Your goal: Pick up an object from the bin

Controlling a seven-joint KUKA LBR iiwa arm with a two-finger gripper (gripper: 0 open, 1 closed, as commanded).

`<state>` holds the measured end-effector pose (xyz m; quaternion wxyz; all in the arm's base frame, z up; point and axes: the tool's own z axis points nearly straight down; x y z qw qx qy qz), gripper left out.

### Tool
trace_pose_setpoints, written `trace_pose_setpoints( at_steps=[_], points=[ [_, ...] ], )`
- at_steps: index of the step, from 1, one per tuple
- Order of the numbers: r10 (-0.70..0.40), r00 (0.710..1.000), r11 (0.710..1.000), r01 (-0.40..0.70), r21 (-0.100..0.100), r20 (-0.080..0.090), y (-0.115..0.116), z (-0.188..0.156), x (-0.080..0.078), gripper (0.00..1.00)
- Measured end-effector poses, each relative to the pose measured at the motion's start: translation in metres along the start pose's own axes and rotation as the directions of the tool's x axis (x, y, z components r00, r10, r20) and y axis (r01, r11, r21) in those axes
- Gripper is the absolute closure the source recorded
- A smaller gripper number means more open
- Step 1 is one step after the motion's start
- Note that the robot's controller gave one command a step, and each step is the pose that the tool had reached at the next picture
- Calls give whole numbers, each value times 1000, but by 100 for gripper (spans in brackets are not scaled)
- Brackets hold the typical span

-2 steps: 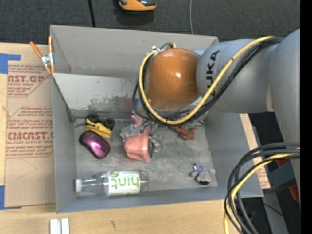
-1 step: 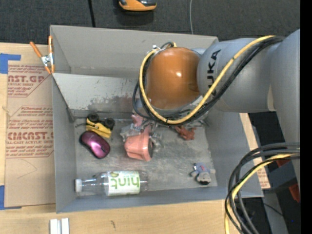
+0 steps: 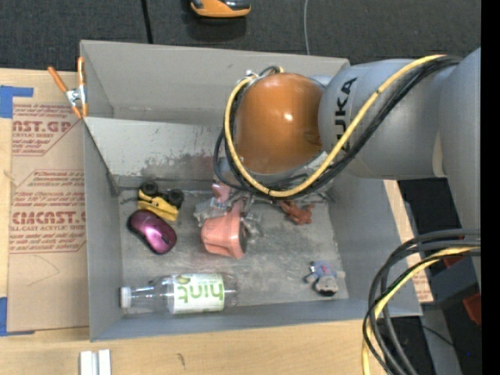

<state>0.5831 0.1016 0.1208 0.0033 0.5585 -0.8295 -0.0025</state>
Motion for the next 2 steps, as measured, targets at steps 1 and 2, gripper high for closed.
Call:
trace_pose_setpoints(
  at_steps=[1,2],
  points=[
    [1,1000,1000,-1,2,1,0,-12,0,100],
    [1,1000,1000,-1,5,2,0,-18,-1,100]
  ],
)
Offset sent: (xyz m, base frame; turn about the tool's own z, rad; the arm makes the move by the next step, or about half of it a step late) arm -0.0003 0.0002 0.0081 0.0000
